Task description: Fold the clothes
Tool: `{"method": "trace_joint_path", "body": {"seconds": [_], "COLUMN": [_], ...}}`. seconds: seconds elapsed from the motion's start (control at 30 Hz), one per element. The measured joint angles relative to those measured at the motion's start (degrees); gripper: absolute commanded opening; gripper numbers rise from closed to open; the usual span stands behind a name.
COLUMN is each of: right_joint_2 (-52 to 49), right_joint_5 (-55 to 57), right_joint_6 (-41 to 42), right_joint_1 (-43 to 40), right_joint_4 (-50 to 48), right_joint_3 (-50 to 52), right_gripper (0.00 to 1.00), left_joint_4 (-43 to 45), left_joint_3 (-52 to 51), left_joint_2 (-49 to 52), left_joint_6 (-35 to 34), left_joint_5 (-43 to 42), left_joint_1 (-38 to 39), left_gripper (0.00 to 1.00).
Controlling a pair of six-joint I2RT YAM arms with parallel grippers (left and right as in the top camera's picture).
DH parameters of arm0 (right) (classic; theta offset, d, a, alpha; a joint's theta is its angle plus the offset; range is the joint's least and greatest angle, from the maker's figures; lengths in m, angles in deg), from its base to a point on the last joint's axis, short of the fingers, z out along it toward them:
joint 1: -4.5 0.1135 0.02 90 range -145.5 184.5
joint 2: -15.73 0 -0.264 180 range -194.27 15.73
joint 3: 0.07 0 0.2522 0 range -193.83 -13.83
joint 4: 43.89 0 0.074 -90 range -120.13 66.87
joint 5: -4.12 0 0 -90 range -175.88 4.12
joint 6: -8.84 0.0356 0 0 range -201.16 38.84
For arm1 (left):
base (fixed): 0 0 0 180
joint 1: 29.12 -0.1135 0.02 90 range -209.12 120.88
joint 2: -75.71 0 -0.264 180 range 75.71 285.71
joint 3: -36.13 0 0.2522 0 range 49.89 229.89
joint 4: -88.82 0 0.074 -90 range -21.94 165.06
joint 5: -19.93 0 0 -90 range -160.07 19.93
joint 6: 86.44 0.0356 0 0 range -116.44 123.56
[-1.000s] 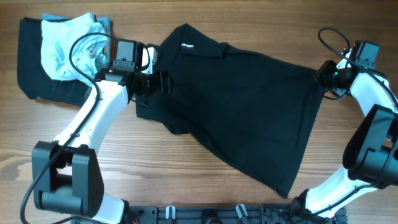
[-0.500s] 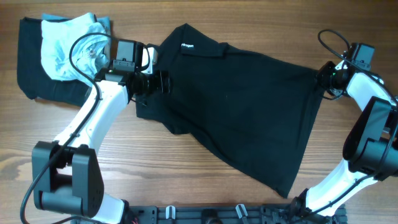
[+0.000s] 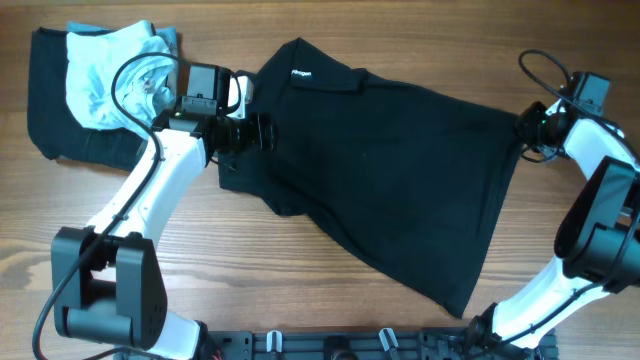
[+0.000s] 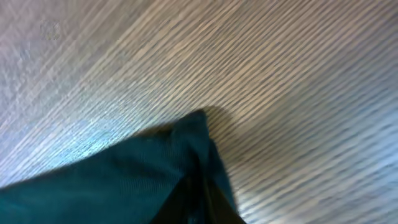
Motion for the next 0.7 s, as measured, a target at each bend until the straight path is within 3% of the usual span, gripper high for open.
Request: {"method": "trace_joint_path", "body": {"seconds": [0.1, 0.2, 0.33, 0.57, 0.7], "right_joint_2": [1.8, 4.0, 4.6, 4.6, 4.6], "right_joint_5": [0.0, 0.0, 0.0, -1.8, -2.6], "right_joint_6": [-0.7, -1.2, -1.4, -1.6, -1.6], "right_joint_1": [-0.4, -0.4, -0.4, -0.3, -0.4], "right_joint_4": [0.0, 0.1, 1.0, 15.0, 14.0], "right_joint_3": [0.0, -0.4, -0.8, -0.9, 1.1], "right_gripper": [0.20, 0.20, 0.29, 0.30, 0.30], "left_joint_4": [0.0, 0.0, 0.0, 0.0, 0.0], "left_joint_3": [0.0, 0.0, 0.0, 0.0, 0.0], "left_joint_2": [0.0, 0.0, 0.0, 0.0, 0.0], "left_joint_6": [0.0, 0.0, 0.0, 0.0, 0.0], "left_joint_5": [0.0, 0.0, 0.0, 0.0, 0.0], "left_joint_1": [0.0, 0.0, 0.0, 0.0, 0.0], "left_gripper": [0.80, 0.80, 0.80, 0.81, 0.81]}}
